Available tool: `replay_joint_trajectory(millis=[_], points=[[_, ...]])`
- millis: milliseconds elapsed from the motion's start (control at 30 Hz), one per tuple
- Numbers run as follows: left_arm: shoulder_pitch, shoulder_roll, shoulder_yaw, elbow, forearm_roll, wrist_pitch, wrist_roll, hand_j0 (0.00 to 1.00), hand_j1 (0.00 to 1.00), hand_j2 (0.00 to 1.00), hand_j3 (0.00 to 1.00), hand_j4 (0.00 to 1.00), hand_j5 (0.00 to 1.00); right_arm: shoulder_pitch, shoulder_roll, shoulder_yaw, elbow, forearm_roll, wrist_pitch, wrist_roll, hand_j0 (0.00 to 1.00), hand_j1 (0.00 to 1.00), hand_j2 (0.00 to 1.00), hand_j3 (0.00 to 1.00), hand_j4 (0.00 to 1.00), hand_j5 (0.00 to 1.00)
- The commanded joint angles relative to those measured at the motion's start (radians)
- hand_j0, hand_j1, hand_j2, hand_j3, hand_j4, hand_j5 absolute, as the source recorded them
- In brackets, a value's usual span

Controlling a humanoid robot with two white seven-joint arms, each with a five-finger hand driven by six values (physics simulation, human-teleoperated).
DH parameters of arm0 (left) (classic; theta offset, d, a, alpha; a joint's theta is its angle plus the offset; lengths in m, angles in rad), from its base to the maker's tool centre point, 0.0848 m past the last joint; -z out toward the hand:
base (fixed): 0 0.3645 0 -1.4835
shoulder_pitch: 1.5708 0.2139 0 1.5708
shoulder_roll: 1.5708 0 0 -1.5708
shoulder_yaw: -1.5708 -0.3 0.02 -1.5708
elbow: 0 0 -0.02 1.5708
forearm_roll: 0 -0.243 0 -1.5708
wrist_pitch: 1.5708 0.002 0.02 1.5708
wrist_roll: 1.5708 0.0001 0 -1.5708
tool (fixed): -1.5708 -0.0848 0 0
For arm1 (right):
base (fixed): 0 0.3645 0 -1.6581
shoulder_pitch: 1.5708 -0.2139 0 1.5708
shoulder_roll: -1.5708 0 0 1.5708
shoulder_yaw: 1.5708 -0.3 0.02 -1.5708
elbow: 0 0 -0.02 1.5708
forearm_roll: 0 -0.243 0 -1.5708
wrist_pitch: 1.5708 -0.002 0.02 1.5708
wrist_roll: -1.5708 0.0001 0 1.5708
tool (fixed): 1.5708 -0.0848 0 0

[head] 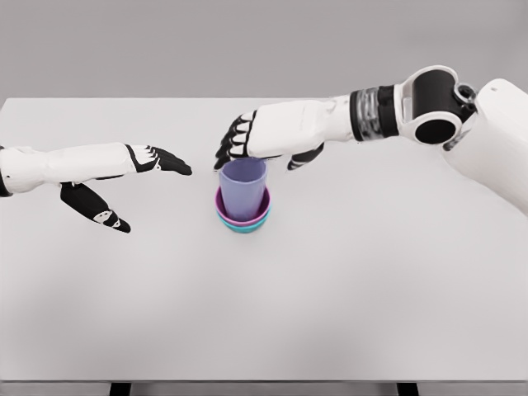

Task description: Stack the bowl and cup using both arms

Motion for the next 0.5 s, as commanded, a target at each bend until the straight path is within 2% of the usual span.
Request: replay_joint_trajectory(millis=[0, 67, 133, 200, 267, 300, 367, 467], points=[[0.0, 0.001, 0.001, 0.0, 0.008, 0.003, 0.0, 1.0, 1.0, 1.0, 1.0, 1.0, 1.0, 0.0, -0.078, -0.115, -0.079, -0.057, 0.003, -0.001, 1.0, 1.0, 1.0, 1.0, 1.0, 1.0], [0.002, 0.001, 0.001, -0.002, 0.008, 0.003, 0.0, 1.0, 1.0, 1.0, 1.0, 1.0, 1.0, 0.017, -0.203, -0.191, -0.087, -0.14, 0.003, -0.001, 1.0, 1.0, 1.0, 1.0, 1.0, 1.0], [0.002, 0.001, 0.001, 0.0, 0.008, 0.003, 0.0, 1.0, 1.0, 1.0, 1.0, 1.0, 1.0, 0.084, -0.329, -0.2, -0.053, -0.145, 0.003, -0.001, 1.0, 1.0, 1.0, 1.0, 1.0, 1.0], [0.002, 0.001, 0.001, -0.002, 0.008, 0.003, 0.0, 1.0, 1.0, 1.0, 1.0, 1.0, 1.0, 0.158, -0.384, -0.205, 0.007, -0.142, 0.003, -0.001, 1.0, 1.0, 1.0, 1.0, 1.0, 1.0], [0.002, 0.001, 0.001, -0.002, 0.008, 0.003, 0.0, 1.0, 1.0, 1.0, 1.0, 1.0, 1.0, 0.218, -0.411, -0.251, 0.071, -0.139, 0.003, -0.001, 1.0, 1.0, 1.0, 1.0, 1.0, 1.0], [0.002, 0.001, 0.001, -0.002, 0.008, 0.003, 0.0, 1.0, 1.0, 1.0, 1.0, 1.0, 1.0, 0.294, -0.411, -0.341, 0.117, -0.139, 0.003, -0.001, 1.0, 1.0, 1.0, 1.0, 1.0, 1.0], [0.003, 0.001, 0.001, -0.002, 0.008, 0.003, 0.0, 1.0, 1.0, 1.0, 1.0, 1.0, 1.0, 0.409, -0.407, -0.474, 0.12, -0.139, 0.003, -0.001, 1.0, 1.0, 1.0, 1.0, 1.0, 1.0], [0.003, 0.001, 0.001, 0.0, 0.008, 0.003, 0.0, 1.0, 1.0, 1.0, 1.0, 1.0, 1.0, 0.486, -0.396, -0.502, 0.105, -0.137, 0.003, -0.001, 1.0, 1.0, 1.0, 1.0, 1.0, 1.0]])
